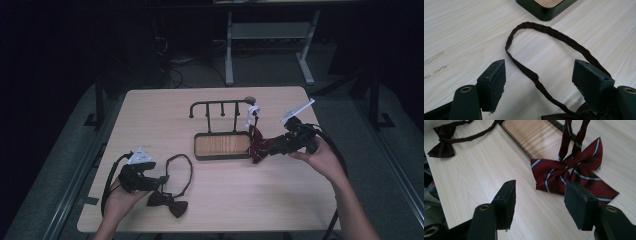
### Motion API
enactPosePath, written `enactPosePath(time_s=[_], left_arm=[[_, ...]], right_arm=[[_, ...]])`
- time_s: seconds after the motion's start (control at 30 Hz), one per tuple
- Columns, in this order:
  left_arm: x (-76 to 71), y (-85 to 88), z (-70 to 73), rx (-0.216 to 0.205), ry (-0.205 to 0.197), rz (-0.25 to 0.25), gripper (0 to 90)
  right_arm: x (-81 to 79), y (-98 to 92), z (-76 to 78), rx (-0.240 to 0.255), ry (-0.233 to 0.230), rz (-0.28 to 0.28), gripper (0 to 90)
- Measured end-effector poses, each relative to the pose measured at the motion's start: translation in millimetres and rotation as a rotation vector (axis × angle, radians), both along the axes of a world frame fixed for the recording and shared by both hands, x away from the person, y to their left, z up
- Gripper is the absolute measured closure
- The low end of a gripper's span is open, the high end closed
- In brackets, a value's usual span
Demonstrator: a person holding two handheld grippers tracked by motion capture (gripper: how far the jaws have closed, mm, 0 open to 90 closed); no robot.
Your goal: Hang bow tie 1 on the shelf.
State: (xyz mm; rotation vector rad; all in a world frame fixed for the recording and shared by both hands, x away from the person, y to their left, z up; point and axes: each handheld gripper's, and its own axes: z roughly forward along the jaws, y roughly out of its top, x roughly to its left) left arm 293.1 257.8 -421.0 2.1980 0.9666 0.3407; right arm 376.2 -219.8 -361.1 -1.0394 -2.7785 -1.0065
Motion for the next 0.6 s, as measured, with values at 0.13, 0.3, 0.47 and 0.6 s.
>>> enactPosePath(time_s=[0.13,0.3,0.47,0.6], left_arm=[[0.0,-0.8,-0.6,-0.006,0.003,0.005,27.5],[0.7,-0.3,-0.9,0.009,0.002,-0.003,27.5],[0.4,-0.3,-0.5,0.01,0.0,-0.002,27.5],[0.4,-0.3,-0.4,0.009,-0.001,-0.002,27.5]], right_arm=[[-1.5,-1.1,-3.3,0.002,0.001,-0.003,41.2],[-5.0,0.3,-9.0,0.001,0.01,0.003,39.4],[-9.9,5.3,-9.5,-0.026,0.004,0.014,38.9],[-12.8,6.3,-13.3,-0.023,0.011,0.024,39.0]])
